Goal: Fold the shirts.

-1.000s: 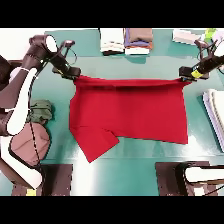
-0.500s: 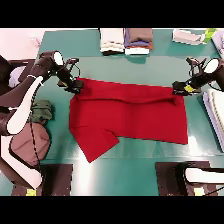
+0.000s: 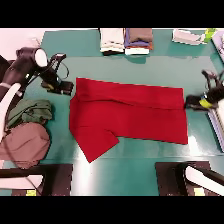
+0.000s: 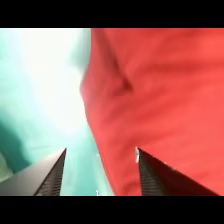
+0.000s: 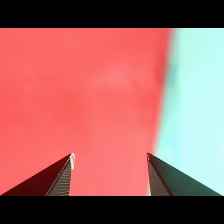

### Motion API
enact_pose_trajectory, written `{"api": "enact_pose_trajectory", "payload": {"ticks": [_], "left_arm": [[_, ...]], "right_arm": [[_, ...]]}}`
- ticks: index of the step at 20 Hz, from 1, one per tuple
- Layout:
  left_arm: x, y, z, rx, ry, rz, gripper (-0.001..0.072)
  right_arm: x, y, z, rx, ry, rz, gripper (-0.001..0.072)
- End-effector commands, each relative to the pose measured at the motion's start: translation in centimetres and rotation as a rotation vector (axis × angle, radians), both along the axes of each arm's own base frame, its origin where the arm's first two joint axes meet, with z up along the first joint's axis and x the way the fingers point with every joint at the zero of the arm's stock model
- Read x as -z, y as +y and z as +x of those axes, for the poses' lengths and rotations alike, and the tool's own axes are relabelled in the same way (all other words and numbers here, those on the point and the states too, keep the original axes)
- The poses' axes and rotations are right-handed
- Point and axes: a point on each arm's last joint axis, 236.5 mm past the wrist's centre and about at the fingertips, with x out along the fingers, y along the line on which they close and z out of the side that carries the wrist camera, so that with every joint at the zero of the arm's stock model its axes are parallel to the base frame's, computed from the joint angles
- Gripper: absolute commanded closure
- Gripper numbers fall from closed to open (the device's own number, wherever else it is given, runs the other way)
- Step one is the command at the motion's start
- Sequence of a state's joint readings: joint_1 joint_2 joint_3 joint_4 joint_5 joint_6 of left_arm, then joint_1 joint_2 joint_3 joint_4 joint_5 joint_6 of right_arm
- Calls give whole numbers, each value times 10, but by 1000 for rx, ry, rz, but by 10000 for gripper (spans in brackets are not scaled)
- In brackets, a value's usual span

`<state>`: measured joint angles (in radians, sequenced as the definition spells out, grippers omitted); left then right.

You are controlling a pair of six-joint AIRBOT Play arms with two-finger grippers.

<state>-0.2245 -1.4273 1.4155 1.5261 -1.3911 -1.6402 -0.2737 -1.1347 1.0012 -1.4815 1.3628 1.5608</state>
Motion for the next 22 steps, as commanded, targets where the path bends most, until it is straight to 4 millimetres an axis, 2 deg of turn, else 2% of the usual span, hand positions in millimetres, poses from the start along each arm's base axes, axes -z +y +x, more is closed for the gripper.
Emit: {"api": "enact_pose_trajectory", "payload": {"ticks": [1, 4, 6, 9, 13, 15, 18, 20, 22], "left_arm": [[7, -2, -50, -29, -33, -10, 178], [25, -14, -88, -17, -1, -19, 178], [33, -23, -102, 2, 25, -24, 178], [33, -39, -101, 31, 4, -47, 178], [33, -43, -102, 30, 6, -66, 177], [33, -43, -104, 31, 12, -64, 178], [35, -39, -113, 33, 53, -47, 177], [39, -34, -126, 18, 106, -30, 176], [54, -28, -142, -22, 164, -13, 176]], "right_arm": [[31, -13, -84, 123, 150, 22, 177], [55, -7, -126, 184, 224, 56, 179], [68, -1, -138, 186, 253, 69, 180], [83, 8, -138, 152, 281, 81, 181], [92, 30, -112, 138, 224, 115, 216], [92, 34, -106, 91, 208, 94, 346], [82, 37, -93, 14, 181, 54, 694], [74, 42, -82, -19, 154, 46, 695], [69, 47, -74, -52, 132, 39, 695]]}}
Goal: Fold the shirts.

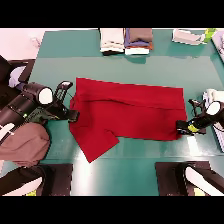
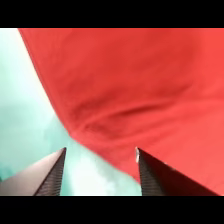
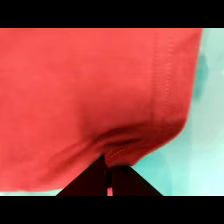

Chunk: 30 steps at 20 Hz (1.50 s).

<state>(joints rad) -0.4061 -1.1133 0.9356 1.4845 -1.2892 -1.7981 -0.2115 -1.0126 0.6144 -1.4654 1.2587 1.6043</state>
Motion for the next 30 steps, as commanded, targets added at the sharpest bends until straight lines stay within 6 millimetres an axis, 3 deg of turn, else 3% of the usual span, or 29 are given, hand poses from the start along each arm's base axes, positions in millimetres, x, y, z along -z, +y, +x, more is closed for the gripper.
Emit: {"api": "enact_pose_trajectory", "payload": {"ticks": [1, 3, 7, 13, 14, 15, 16, 18, 20, 24, 27, 30], "left_arm": [[21, 9, -28, -58, 99, 25, 175], [42, 3, -46, -82, 153, -9, 176], [69, -15, -59, -145, 175, -109, 176], [76, -25, -55, -179, 150, -161, 187], [75, -25, -55, -171, 147, -160, 379], [73, -25, -55, -144, 146, -159, 617], [71, -25, -55, -125, 148, -155, 673], [60, -17, -53, -92, 134, -119, 682], [36, -2, -46, -79, 45, -83, 683], [-8, 27, -84, -52, 23, -36, 683], [-32, 27, -103, -42, -12, -86, 683], [-40, 23, -98, -22, -44, -103, 683]], "right_arm": [[-10, 10, 13, -61, -36, -9, 695], [-11, 15, 17, -86, -50, -11, 695], [-11, 24, 18, -126, -53, -10, 695], [-11, 29, 17, -135, -50, -2, 695], [-11, 29, 15, -136, -43, -1, 695], [-11, 29, 13, -137, -34, 0, 695], [-12, 29, 11, -138, -24, 2, 695], [-18, 30, 8, -141, -33, 1, 695], [-32, 27, 1, -146, -58, -13, 696], [-63, 2, -32, -116, -56, -88, 696], [-82, -18, -52, -76, -87, -147, 696], [-92, -25, -57, -23, -134, -154, 697]]}}
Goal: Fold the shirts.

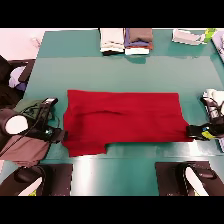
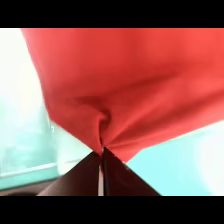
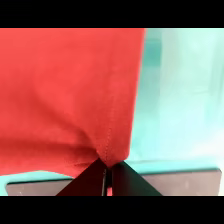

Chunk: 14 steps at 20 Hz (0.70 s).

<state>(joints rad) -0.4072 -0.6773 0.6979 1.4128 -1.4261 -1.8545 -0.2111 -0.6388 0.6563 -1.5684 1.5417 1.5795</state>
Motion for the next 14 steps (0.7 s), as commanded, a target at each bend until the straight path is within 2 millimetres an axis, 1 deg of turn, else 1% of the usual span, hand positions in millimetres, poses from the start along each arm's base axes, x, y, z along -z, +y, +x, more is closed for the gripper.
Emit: {"api": "enact_pose_trajectory", "payload": {"ticks": [1, 3, 4, 6, 8, 11, 13, 14], "left_arm": [[-16, -2, 5, 29, -73, -23, 682], [-25, -7, 31, 18, -187, -49, 683], [-31, -8, 45, 10, -246, -52, 683], [-32, -7, 68, 2, -305, -30, 683], [-29, -11, 98, 16, -336, 2, 683], [-19, -24, 155, 49, -379, 43, 682], [-7, -24, 190, 24, -367, 68, 682], [0, -22, 204, 8, -354, 75, 682]], "right_arm": [[-12, -11, -8, 40, -50, -27, 697], [-15, -9, 7, 40, -73, -9, 697], [-17, -8, 18, 39, -82, 5, 697], [-22, -13, 50, 39, -122, 9, 697], [-26, -14, 85, 43, -156, 41, 697], [-22, -12, 131, 55, -164, 100, 697], [-12, -11, 153, 44, -130, 118, 697], [-5, -9, 162, 32, -108, 122, 697]]}}
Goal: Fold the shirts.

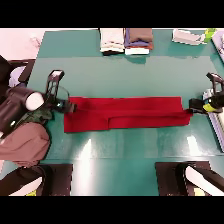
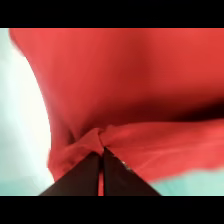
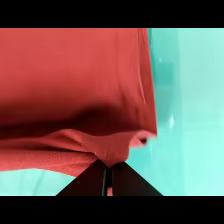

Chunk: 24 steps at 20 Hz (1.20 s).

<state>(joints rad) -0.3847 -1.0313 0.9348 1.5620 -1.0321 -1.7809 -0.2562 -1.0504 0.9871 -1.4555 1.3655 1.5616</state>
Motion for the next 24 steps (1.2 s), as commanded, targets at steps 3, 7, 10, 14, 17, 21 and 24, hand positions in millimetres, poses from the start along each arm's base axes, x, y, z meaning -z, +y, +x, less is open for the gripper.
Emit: {"api": "enact_pose_trajectory", "payload": {"ticks": [3, 7, 10, 14, 17, 21, 24], "left_arm": [[33, 7, 81, -43, -20, 35, 682], [38, 2, 93, -39, -44, 24, 680], [25, 1, 96, -40, -47, 23, 295], [4, 0, 93, -41, -17, 24, 279], [7, 0, 85, -38, 21, 30, 283], [4, -15, 87, -25, 2, -9, 682], [0, -39, 86, 11, -26, -47, 681]], "right_arm": [[32, 13, 57, -30, 36, 59, 696], [52, 22, 75, -60, 44, 58, 693], [46, 21, 86, -55, -1, 55, 358], [33, 1, 79, -38, 27, 60, 292], [48, -15, 54, 8, 106, 76, 155], [87, -17, 31, 69, 152, 93, 133], [102, -5, 31, 70, 136, 108, 137]]}}
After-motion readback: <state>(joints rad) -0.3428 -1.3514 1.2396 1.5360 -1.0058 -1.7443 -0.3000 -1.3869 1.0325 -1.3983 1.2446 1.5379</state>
